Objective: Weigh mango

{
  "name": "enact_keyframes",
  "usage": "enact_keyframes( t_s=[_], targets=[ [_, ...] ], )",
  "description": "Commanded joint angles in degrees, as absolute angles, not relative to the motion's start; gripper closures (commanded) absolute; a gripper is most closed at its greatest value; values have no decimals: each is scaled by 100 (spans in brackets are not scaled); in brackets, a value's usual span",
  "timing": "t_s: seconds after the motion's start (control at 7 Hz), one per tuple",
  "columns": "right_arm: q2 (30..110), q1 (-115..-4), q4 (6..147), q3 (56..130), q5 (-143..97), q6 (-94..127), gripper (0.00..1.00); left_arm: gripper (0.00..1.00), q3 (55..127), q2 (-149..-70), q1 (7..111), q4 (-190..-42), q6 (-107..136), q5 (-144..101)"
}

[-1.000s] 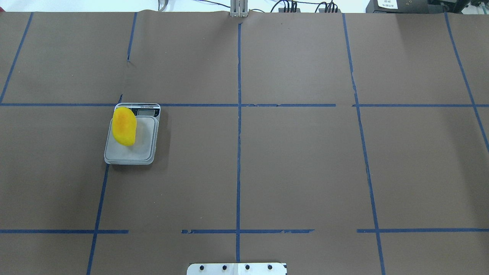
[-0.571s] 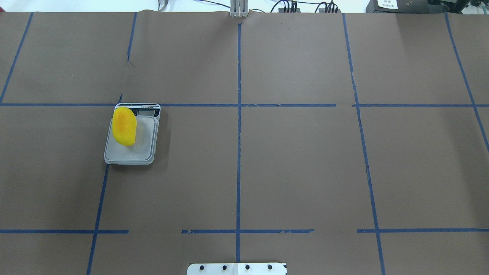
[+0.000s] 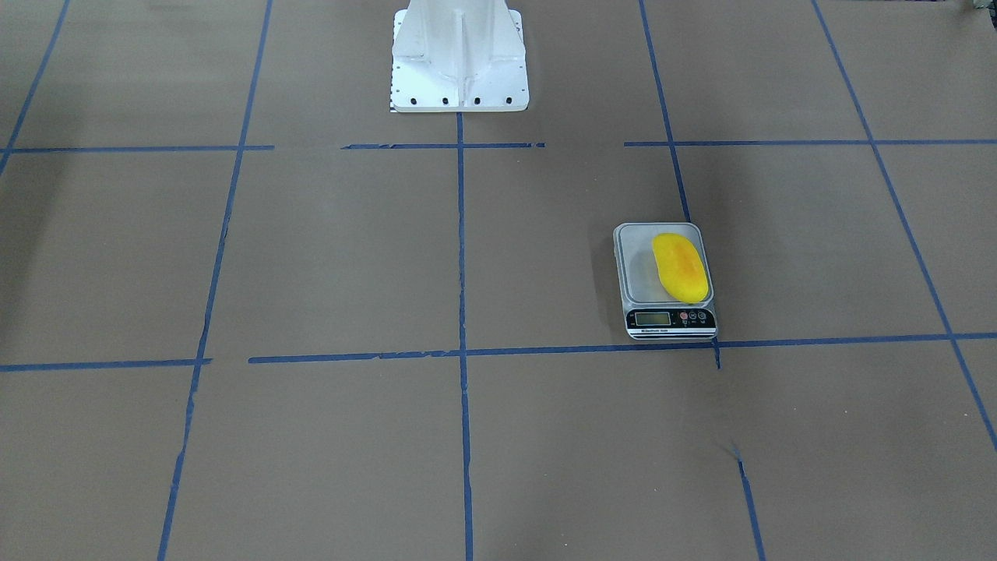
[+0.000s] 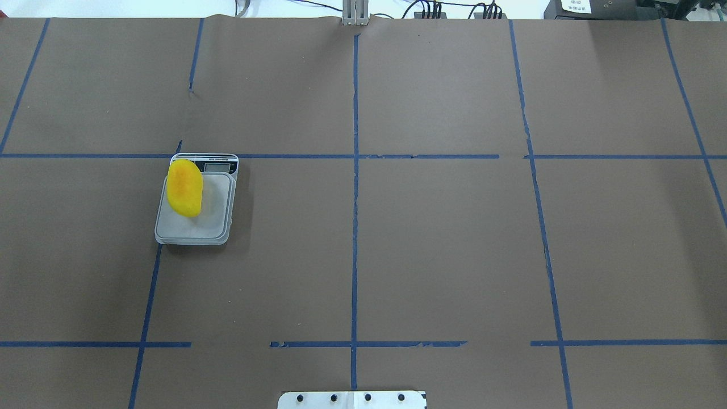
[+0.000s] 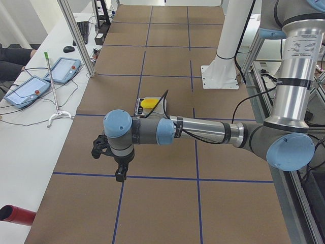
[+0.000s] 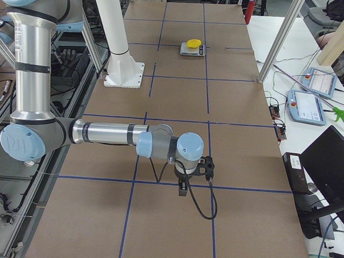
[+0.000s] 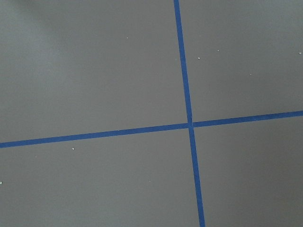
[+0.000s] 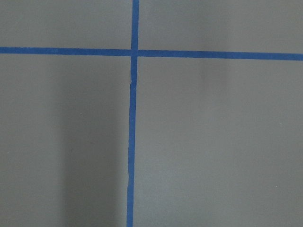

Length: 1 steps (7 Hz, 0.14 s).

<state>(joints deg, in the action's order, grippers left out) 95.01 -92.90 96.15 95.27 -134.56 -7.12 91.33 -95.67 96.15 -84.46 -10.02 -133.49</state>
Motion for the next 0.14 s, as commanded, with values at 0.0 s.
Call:
enact_keyframes(
  t_s=[0.0],
  targets=[
    [9501, -9290, 9615, 9527, -13456, -712, 0, 0, 9132, -9589, 9615, -8438, -1002, -13342]
  ],
)
